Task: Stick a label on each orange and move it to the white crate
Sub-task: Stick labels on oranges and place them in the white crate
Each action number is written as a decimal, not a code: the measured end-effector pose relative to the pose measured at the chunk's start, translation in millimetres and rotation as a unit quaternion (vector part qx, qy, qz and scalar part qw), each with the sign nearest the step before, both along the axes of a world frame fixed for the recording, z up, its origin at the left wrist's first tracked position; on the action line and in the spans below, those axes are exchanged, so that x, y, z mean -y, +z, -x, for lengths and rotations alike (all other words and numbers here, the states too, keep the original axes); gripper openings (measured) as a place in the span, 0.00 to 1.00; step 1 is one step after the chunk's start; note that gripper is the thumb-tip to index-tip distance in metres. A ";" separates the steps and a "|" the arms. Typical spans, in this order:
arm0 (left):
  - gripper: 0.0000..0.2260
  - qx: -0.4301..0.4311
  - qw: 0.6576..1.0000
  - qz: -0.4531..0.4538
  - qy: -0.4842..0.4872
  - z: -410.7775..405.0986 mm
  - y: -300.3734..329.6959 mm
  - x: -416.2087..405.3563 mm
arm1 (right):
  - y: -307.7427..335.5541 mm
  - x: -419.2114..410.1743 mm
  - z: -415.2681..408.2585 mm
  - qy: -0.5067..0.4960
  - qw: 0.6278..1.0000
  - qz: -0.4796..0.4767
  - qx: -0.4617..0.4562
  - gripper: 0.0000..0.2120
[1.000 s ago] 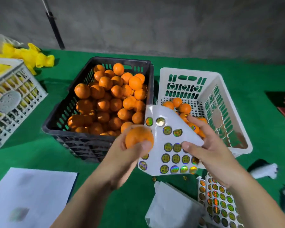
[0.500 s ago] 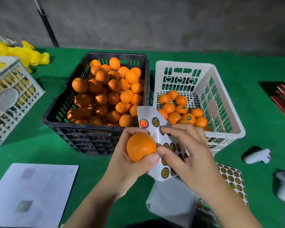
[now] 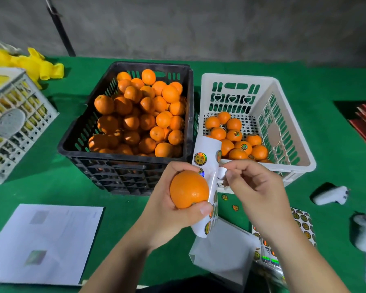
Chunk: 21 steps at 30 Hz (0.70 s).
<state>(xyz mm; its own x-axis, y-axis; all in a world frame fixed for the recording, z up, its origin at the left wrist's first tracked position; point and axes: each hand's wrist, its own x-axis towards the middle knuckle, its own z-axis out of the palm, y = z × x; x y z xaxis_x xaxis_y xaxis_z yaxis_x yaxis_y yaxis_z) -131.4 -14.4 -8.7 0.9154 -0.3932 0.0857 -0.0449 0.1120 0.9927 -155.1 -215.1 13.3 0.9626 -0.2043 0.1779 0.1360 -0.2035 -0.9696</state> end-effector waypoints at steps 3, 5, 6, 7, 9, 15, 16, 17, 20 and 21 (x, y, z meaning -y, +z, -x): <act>0.27 0.003 0.999 -0.028 0.025 -1.7 0.9 2.2 | 4.3 5.0 3.1 -0.058 0.997 0.032 0.025 0.15; 0.28 0.019 0.995 -0.082 0.053 -3.6 0.6 3.4 | 10.6 6.6 7.3 -0.084 0.989 0.087 0.087 0.12; 0.29 0.027 0.992 -0.105 0.060 -4.0 0.6 4.0 | 14.4 4.3 9.1 -0.076 0.984 0.109 0.122 0.10; 0.30 0.033 0.991 -0.119 0.057 -3.9 0.6 5.3 | 17.2 0.7 10.6 -0.064 0.976 0.137 0.156 0.08; 0.31 0.032 0.990 -0.129 0.036 -2.7 0.1 8.4 | 17.9 -8.7 10.3 -0.039 0.949 0.225 0.216 0.05; 0.27 0.042 0.988 -0.147 -0.002 0.4 0.3 11.6 | 12.0 -10.3 14.0 0.084 0.920 0.349 0.158 0.09; 0.26 0.037 0.987 -0.154 -0.003 0.7 -0.3 10.8 | 14.3 -6.2 15.5 0.103 0.919 0.354 0.136 0.11; 0.26 0.029 0.988 -0.154 -0.004 0.6 -1.8 9.9 | 17.3 -3.0 17.0 0.123 0.916 0.365 0.113 0.13; 0.27 0.013 0.987 -0.162 -0.021 -3.0 -4.1 7.9 | 22.7 -1.4 19.8 0.167 0.875 0.449 0.070 0.23; 0.27 0.011 0.986 -0.163 -0.031 -4.9 -4.1 7.1 | 22.4 -2.0 20.2 0.179 0.860 0.473 0.063 0.26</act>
